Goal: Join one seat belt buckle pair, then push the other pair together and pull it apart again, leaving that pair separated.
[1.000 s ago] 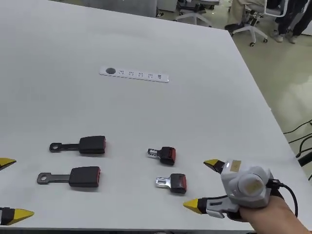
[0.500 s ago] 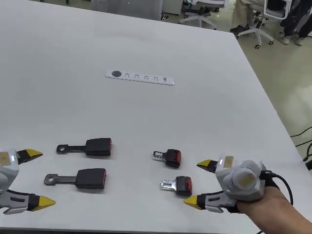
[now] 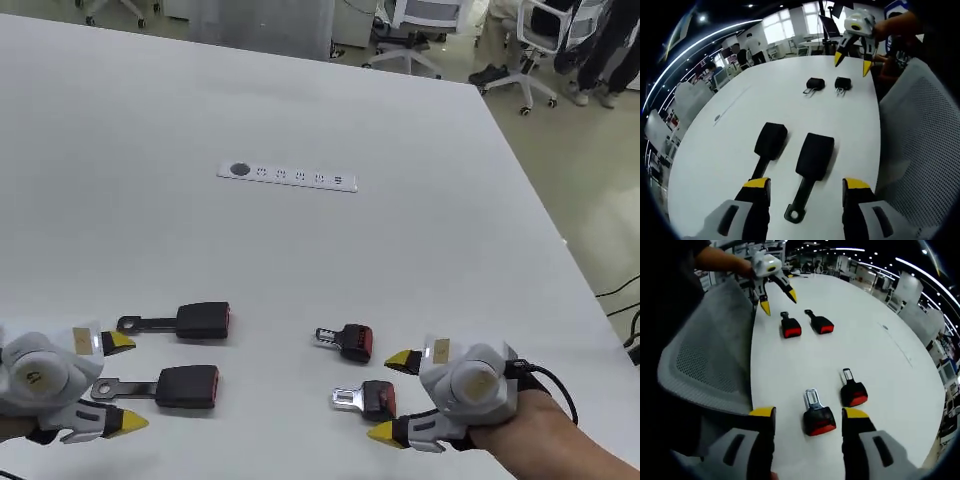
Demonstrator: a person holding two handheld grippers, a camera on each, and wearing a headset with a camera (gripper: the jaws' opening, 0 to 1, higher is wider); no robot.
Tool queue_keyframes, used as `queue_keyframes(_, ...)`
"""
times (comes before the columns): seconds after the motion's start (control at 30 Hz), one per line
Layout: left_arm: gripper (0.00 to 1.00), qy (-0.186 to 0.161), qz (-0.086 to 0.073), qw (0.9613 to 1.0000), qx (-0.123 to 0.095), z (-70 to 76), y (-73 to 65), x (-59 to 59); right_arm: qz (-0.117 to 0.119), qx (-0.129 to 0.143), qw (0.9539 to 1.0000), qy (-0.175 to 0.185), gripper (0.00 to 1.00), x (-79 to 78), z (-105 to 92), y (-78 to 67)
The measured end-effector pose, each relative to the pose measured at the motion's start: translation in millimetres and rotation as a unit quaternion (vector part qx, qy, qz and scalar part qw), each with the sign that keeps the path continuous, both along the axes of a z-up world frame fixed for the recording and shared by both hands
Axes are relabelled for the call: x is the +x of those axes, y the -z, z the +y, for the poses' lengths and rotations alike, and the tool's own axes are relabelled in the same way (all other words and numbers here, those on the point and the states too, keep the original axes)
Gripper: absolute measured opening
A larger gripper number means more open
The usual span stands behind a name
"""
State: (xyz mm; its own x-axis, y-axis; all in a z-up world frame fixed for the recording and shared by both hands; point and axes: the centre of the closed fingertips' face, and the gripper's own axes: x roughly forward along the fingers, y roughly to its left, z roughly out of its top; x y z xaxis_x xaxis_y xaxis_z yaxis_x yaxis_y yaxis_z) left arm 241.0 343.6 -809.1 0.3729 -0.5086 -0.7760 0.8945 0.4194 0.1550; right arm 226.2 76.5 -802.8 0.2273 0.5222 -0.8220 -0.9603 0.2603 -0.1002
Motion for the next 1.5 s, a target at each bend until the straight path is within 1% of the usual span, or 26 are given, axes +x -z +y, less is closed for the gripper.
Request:
queue_keyframes(0.03, 0.59, -0.001, 0.003, 1.0, -0.005, -3.5, 0.3, 0.8, 0.0, -0.001, 1.0, -0.003, 0.54, 0.1, 0.7, 0.6)
queue_keyframes(0.07, 0.59, 0.0, 0.003, 1.0, -0.006, -5.1, 1.1, 1.0, 0.001, -0.002, 1.0, -0.006, 0.54, 0.3, 1.4, 2.2)
queue_keyframes(0.17, 0.58, 0.004, 0.007, 1.0, -0.001, -10.0, 5.4, 1.7, 0.004, -0.003, 0.9999, -0.01, 0.52, 1.4, 2.6, 6.8)
queue_keyframes(0.27, 0.55, 0.007, 0.025, 0.9997, 0.003, -14.2, 12.3, -0.9, 0.009, -0.008, 0.9999, -0.011, 0.51, 3.1, 2.3, 13.9)
queue_keyframes(0.37, 0.53, 0.019, 0.028, 0.9993, 0.012, -18.3, 17.3, -1.6, 0.009, -0.014, 0.9998, -0.011, 0.5, 7.2, -0.6, 19.1)
queue_keyframes(0.47, 0.53, 0.025, 0.032, 0.9991, 0.014, -22.5, 21.3, 0.4, 0.011, -0.017, 0.9997, -0.009, 0.49, 10.1, -3.7, 22.0)
queue_keyframes(0.53, 0.52, 0.028, 0.035, 0.9989, 0.015, -21.2, 29.2, 4.1, 0.013, -0.021, 0.9997, -0.007, 0.48, 12.7, -6.7, 25.7)
queue_keyframes(0.57, 0.52, 0.029, 0.037, 0.9988, 0.016, -21.0, 30.1, 4.7, 0.015, -0.025, 0.9996, -0.007, 0.48, 13.5, -8.0, 28.5)
queue_keyframes(0.67, 0.52, 0.032, 0.037, 0.9987, 0.015, -20.7, 35.9, 7.5, 0.018, -0.031, 0.9993, -0.009, 0.47, 15.3, -10.7, 34.8)
queue_keyframes(0.73, 0.51, 0.035, 0.037, 0.9985, 0.019, -20.2, 39.6, 9.7, 0.02, -0.038, 0.999, -0.01, 0.46, 15.8, -12.8, 39.1)
queue_keyframes(0.77, 0.5, 0.037, 0.04, 0.9984, 0.018, -21.9, 39.9, 9.9, 0.02, -0.039, 0.999, -0.01, 0.46, 16.2, -13.2, 40.5)
queue_keyframes(0.87, 0.46, 0.046, 0.037, 0.9981, 0.019, -24.8, 41.3, 11.5, 0.027, -0.045, 0.9985, -0.015, 0.45, 14.7, -14.6, 46.8)
queue_keyframes(0.97, 0.41, 0.052, 0.039, 0.9978, 0.015, -28.0, 41.3, 10.9, 0.032, -0.052, 0.998, -0.017, 0.45, 14.8, -16.4, 51.2)
queue_keyframes(1.0, 0.4, 0.056, 0.038, 0.9976, 0.017, -28.1, 42.0, 11.0, 0.034, -0.053, 0.9978, -0.019, 0.45, 15.2, -17.4, 52.8)
queue_keyframes(1.07, 0.38, 0.061, 0.042, 0.9969, 0.025, -27.0, 44.5, 9.9, 0.035, -0.057, 0.9975, -0.021, 0.44, 16.1, -19.2, 54.7)
queue_keyframes(1.13, 0.36, 0.074, 0.038, 0.9961, 0.03, -26.9, 46.2, 10.9, 0.037, -0.06, 0.9972, -0.024, 0.43, 16.7, -20.3, 55.5)
queue_keyframes(1.17, 0.35, 0.073, 0.038, 0.996, 0.033, -26.7, 46.2, 11.6, 0.037, -0.062, 0.9971, -0.024, 0.43, 17.0, -21.2, 56.9)
queue_keyframes(1.23, 0.35, 0.075, 0.043, 0.9955, 0.038, -27.3, 47.1, 11.6, 0.04, -0.061, 0.9971, -0.021, 0.42, 19.6, -22.9, 61.8)
queue_keyframes(1.27, 0.35, 0.082, 0.041, 0.9948, 0.045, -27.3, 48.2, 11.6, 0.043, -0.06, 0.9971, -0.016, 0.42, 20.1, -23.4, 63.1)
queue_keyframes(1.3, 0.34, 0.085, 0.041, 0.9947, 0.042, -28.2, 47.3, 11.6, 0.052, -0.045, 0.9977, -0.006, 0.41, 19.5, -20.5, 61.9)
queue_keyframes(1.33, 0.34, 0.084, 0.042, 0.9946, 0.043, -27.8, 47.3, 12.1, 0.051, -0.044, 0.9977, 0.0, 0.4, 21.7, -22.0, 61.2)
queue_keyframes(1.43, 0.34, 0.088, 0.044, 0.9942, 0.044, -27.8, 47.4, 11.8, 0.047, -0.047, 0.9976, -0.018, 0.38, 21.0, -22.2, 61.3)
queue_keyframes(1.5, 0.34, 0.09, 0.047, 0.9939, 0.042, -27.9, 47.3, 12.0, 0.048, -0.047, 0.9975, -0.019, 0.38, 20.0, -21.7, 61.7)
